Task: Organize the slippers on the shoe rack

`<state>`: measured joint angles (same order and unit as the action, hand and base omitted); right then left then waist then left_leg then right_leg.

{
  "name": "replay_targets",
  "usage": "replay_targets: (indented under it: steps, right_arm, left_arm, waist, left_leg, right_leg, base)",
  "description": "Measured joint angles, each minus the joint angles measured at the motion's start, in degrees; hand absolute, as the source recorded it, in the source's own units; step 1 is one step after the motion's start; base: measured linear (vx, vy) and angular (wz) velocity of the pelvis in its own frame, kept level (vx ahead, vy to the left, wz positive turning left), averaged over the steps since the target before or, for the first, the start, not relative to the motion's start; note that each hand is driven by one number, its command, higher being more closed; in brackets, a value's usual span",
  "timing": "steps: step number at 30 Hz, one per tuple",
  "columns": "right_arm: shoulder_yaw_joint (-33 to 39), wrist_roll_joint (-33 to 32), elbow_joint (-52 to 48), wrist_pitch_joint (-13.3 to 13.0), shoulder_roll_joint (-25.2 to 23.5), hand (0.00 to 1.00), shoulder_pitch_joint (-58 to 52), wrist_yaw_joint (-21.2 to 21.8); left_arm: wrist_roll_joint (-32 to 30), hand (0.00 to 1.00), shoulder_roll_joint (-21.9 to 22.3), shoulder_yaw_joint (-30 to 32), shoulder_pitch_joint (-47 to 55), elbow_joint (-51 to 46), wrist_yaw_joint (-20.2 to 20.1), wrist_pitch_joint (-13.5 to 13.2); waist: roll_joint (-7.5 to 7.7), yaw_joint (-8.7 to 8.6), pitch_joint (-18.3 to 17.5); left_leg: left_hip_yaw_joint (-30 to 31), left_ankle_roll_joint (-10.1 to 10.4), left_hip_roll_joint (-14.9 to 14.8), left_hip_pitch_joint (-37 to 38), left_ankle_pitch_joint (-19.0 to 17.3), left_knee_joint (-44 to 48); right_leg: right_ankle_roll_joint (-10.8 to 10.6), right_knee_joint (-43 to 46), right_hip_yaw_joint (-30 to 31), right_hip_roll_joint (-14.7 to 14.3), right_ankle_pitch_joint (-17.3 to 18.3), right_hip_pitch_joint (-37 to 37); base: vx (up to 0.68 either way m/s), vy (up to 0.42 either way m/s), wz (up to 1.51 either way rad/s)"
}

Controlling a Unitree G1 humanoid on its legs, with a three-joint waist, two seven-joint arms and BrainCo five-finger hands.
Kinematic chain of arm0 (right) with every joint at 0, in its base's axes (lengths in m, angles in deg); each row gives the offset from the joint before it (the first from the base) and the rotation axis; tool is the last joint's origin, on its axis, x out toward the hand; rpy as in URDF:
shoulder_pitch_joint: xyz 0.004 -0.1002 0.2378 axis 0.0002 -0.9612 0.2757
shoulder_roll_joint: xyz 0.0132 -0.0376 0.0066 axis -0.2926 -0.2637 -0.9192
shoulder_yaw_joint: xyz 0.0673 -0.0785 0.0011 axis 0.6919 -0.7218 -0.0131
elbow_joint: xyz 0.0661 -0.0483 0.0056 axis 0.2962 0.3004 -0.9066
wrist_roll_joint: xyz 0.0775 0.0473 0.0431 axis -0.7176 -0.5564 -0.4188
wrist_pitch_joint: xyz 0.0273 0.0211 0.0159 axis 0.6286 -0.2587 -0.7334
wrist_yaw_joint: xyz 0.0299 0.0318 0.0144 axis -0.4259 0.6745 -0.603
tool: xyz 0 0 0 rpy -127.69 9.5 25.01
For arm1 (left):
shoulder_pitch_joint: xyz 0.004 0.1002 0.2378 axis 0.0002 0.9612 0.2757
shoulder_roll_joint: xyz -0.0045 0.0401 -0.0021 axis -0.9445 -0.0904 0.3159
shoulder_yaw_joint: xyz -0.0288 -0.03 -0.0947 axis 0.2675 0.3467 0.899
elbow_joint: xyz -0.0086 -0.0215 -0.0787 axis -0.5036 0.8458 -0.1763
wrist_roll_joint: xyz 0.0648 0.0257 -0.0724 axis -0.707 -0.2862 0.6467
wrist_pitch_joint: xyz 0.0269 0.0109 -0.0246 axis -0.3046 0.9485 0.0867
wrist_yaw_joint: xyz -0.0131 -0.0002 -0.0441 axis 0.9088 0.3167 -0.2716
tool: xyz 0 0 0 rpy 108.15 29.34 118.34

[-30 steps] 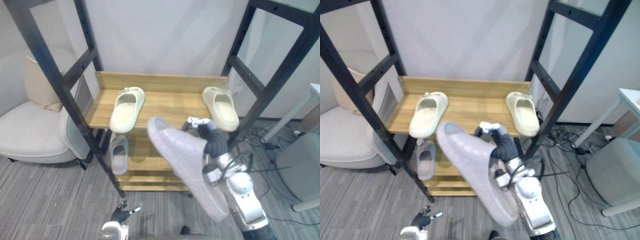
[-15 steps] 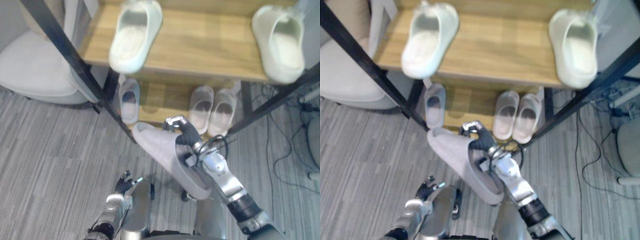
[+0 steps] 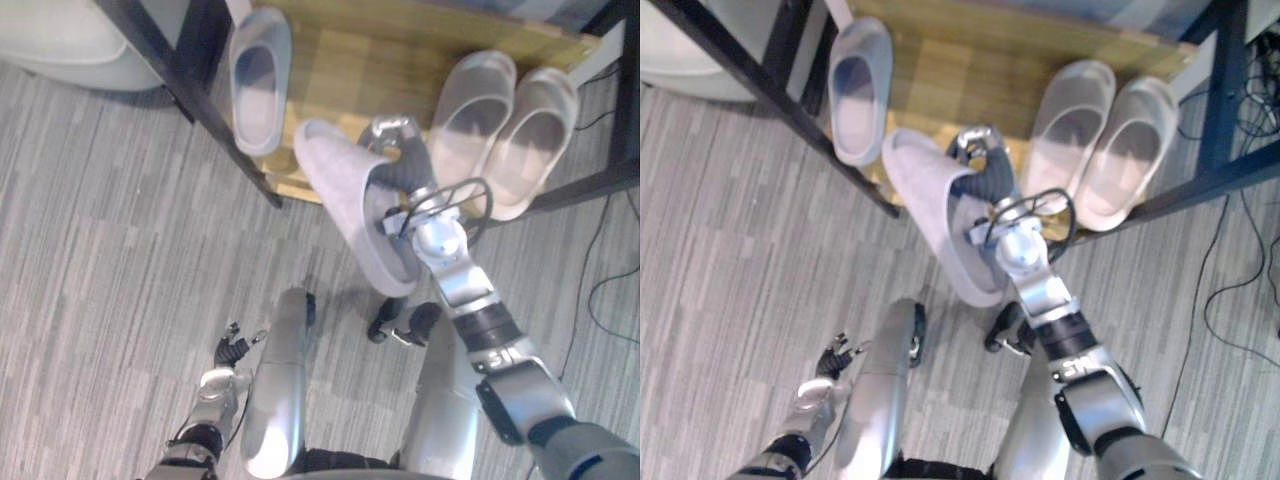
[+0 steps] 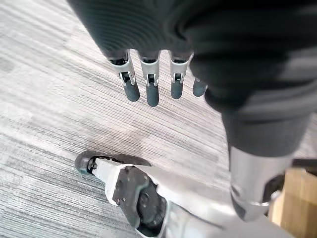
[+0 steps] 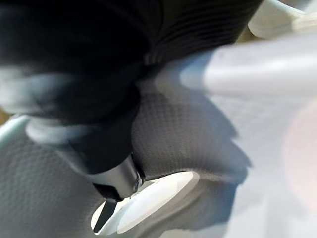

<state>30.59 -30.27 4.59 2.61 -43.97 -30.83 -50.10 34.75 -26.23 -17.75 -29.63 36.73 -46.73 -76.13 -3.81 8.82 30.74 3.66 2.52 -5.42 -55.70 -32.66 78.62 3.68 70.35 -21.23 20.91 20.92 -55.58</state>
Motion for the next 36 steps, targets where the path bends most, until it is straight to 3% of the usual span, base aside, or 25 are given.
replay_targets:
  steps: [6, 15, 23, 30, 36]
  right_arm:
    - [4.97, 3.86, -3.21, 2.38, -0.63, 1.0, 3.33, -5.04]
    - [12.51, 10.32, -4.37, 8.76, -2.41, 1.0, 9.39, -12.94]
    - [15.6, 11.55, 3.37, 13.05, -4.53, 1.0, 15.32, -15.86]
    - [15.56, 13.3, 14.09, 13.52, -4.55, 1.0, 21.8, -16.66]
    - [15.51, 13.11, 18.88, 12.44, -3.76, 1.0, 28.02, -19.1]
  left_arm:
    - [0.0, 0.0, 1.83, 2.82, 0.44, -4.83, 0.14, -0.05]
    - [0.02, 0.0, 2.97, 3.37, 0.54, -7.55, 1.42, -0.08]
    - [0.43, 0.0, 3.52, 3.36, 0.35, -8.79, 2.53, -0.17]
    - [0.55, 0.0, 3.43, 3.18, -0.18, -9.3, 2.94, -0.19]
    - [1.04, 0.0, 3.2, 2.64, -0.71, -9.22, 3.8, -0.42]
  waist:
    - [0.11, 0.92, 0.06]
    - [0.26, 1.65, 0.12]
    - [0.6, 2.42, 0.21]
    - [0.9, 3.24, 0.27]
    - [1.04, 3.78, 0.31]
  left_leg:
    - [0.8, 0.29, 0.1, -4.88, -0.08, 2.74]
    - [1.71, 0.89, 0.84, -8.42, 0.09, 4.41]
    - [2.32, 1.19, 0.92, -10.46, 0.26, 4.92]
    - [3.04, 1.74, 0.97, -13.79, 0.57, 5.88]
    - [3.5, 2.54, 1.26, -16.52, 1.07, 6.3]
  right_leg:
    - [0.51, 3.07, -0.86, 1.5, 1.05, -3.82]
    - [0.37, 5.45, -1.79, 3.24, 2.25, -6.38]
    - [0.4, 5.66, -2.3, 3.36, 2.41, -7.75]
    - [0.39, 6.52, -2.52, 3.34, 2.44, -10.54]
    - [0.37, 7.62, -2.98, 4.12, 2.54, -13.08]
  base:
    - [-0.03, 0.001, 0.09]
    - [-0.01, -0.01, 0.09]
    - [0.0, -0.001, 0.02]
    - [0.0, -0.003, 0.01]
    - [-0.01, -0.004, 0.03]
